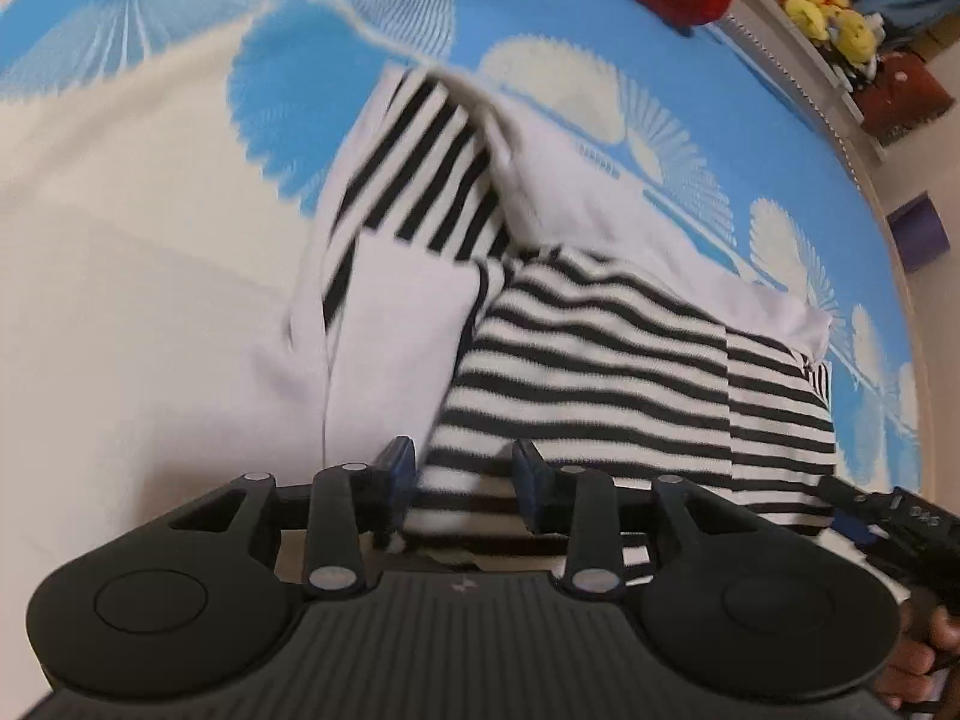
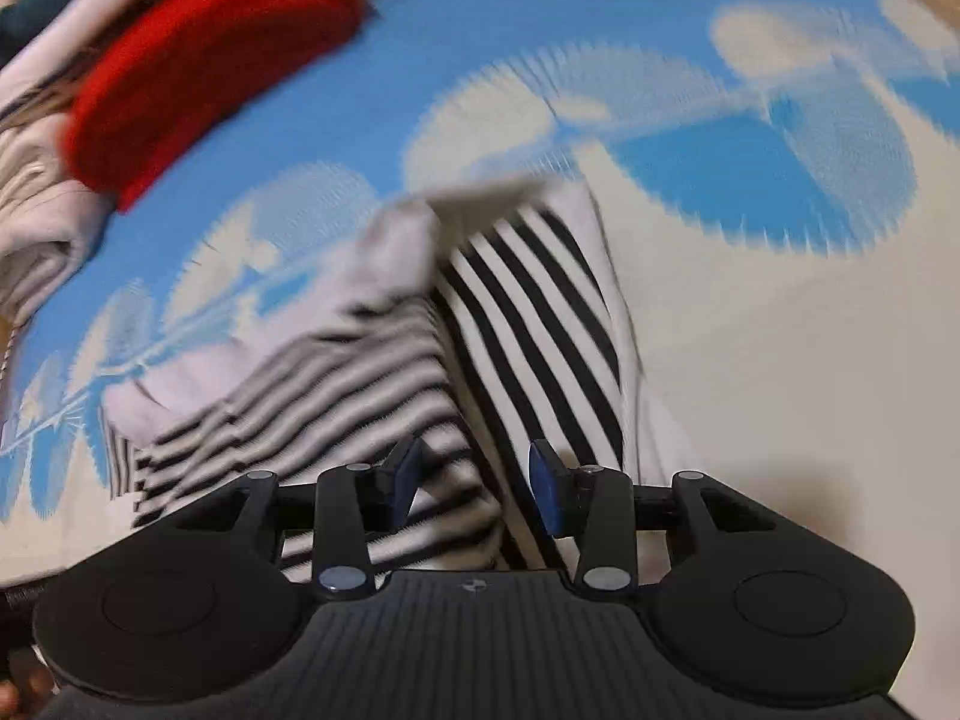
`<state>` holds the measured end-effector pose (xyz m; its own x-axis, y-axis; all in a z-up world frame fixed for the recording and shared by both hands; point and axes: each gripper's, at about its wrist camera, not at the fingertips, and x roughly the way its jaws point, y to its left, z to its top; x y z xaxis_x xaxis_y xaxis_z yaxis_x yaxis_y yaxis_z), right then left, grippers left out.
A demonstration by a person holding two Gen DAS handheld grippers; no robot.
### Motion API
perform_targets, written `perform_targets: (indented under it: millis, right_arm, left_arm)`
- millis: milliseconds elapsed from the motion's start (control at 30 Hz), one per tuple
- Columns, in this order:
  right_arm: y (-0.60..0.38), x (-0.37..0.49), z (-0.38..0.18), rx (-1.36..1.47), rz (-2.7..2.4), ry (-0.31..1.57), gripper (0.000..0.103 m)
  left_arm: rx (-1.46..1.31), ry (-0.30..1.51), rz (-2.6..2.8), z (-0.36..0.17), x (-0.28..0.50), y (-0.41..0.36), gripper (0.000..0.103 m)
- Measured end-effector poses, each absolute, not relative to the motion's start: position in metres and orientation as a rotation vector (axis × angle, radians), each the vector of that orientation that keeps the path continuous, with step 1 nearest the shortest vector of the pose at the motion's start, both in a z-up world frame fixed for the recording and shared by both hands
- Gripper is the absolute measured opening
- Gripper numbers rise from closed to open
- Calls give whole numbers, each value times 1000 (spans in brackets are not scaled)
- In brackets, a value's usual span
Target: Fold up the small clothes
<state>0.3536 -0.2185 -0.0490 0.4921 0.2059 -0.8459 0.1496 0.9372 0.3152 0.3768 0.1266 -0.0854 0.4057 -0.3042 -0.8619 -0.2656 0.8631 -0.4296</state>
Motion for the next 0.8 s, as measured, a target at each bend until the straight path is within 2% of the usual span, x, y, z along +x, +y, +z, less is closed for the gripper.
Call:
perform_targets:
  millis: [33, 67, 100, 133, 200, 333, 433, 500, 533, 567, 600, 700, 767, 800]
  right_arm:
    - [-220, 356, -54, 398, 29, 1080, 41]
    - [-220, 361, -59, 413, 27, 1092, 41]
    - [-218, 364, -61, 423, 32, 1098, 41]
    - [-217, 364, -63, 434, 40, 1104, 40]
    - [-216, 360, -60, 487, 68, 1101, 4]
    - [-216, 349, -46, 606, 79, 1061, 3]
    - [-220, 346, -54, 609, 13, 1115, 3]
    - [-225, 346, -70, 645, -34, 1195, 6]
    - [-227, 344, -74, 654, -69, 1213, 10]
    - [-228, 342, -73, 642, -106, 1206, 22]
    - [-226, 340, -66, 605, -131, 1173, 28]
    - [-207, 332, -31, 435, -121, 994, 28]
    - [-192, 327, -15, 402, -3, 900, 31]
    - [-187, 328, -13, 404, 69, 893, 37]
  left_arm:
    - [-569, 1170, -31, -86, 376, 128, 32]
    - [-561, 1165, -34, -85, 377, 127, 14]
    - [-548, 1156, -41, -82, 378, 127, 4]
    - [-545, 1136, -50, -79, 378, 128, 4]
    - [-541, 1075, -35, -64, 378, 134, 3]
    - [-515, 971, -24, -38, 377, 145, 2]
    - [-525, 1061, -19, -52, 381, 148, 3]
    - [-502, 1156, 14, -68, 385, 142, 9]
    - [-481, 1169, 39, -69, 385, 142, 11]
    - [-466, 1139, 46, -65, 384, 142, 11]
    - [-449, 1089, 45, -56, 383, 144, 11]
    - [-409, 927, -43, -29, 378, 139, 11]
    - [-430, 918, -150, -26, 377, 128, 17]
    - [-451, 944, -201, -31, 378, 122, 18]
